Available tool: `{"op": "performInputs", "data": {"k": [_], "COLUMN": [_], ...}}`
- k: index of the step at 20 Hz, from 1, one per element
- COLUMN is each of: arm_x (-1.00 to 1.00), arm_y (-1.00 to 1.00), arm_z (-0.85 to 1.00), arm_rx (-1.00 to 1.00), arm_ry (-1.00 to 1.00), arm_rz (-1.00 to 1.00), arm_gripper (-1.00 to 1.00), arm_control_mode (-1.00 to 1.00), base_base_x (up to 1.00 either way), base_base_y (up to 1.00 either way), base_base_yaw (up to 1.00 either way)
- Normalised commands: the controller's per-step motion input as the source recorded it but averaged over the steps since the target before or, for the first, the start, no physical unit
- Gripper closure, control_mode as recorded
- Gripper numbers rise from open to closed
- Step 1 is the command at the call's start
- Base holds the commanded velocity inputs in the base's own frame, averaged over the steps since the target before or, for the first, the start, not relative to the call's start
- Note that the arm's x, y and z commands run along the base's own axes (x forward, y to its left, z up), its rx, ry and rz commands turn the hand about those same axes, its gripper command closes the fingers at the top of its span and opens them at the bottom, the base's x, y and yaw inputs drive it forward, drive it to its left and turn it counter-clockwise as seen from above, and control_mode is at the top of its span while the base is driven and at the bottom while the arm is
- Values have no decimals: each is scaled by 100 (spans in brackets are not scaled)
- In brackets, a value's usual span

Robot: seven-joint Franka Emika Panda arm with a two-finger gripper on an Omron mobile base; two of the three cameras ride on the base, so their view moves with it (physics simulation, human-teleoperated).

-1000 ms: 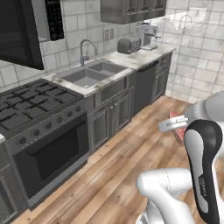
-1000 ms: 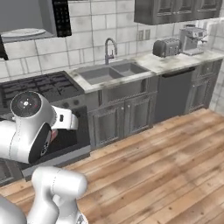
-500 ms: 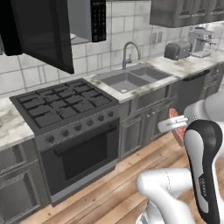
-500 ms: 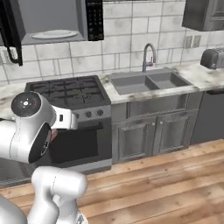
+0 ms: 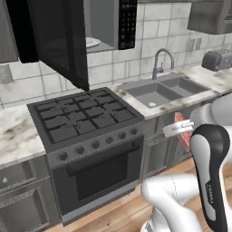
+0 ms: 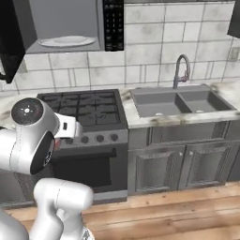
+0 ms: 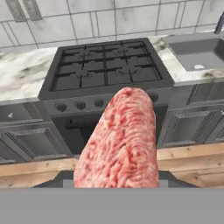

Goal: Transport the steak from the fridge to the microwave and turn on the microwave.

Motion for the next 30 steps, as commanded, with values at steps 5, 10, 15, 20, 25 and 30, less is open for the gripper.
{"op": "performInputs", "data": {"k": [5,10,15,20,25,30], "arm_x": [0,0,0,0,0,0], "arm_y": [0,0,0,0,0,0], "arm_z": [0,0,0,0,0,0], "arm_rx": [0,0,0,0,0,0], "arm_ry": [0,0,0,0,0,0], "arm_rz": [0,0,0,0,0,0], "arm_gripper": [100,100,100,100,100,100], "arm_control_mode": [100,100,100,100,100,100], "base_base_x": [71,51,47,62,68,48], "base_base_y": [-33,-24,-16,-17,-28,-16], "base_base_yaw": [24,40,45,31,11,1]}}
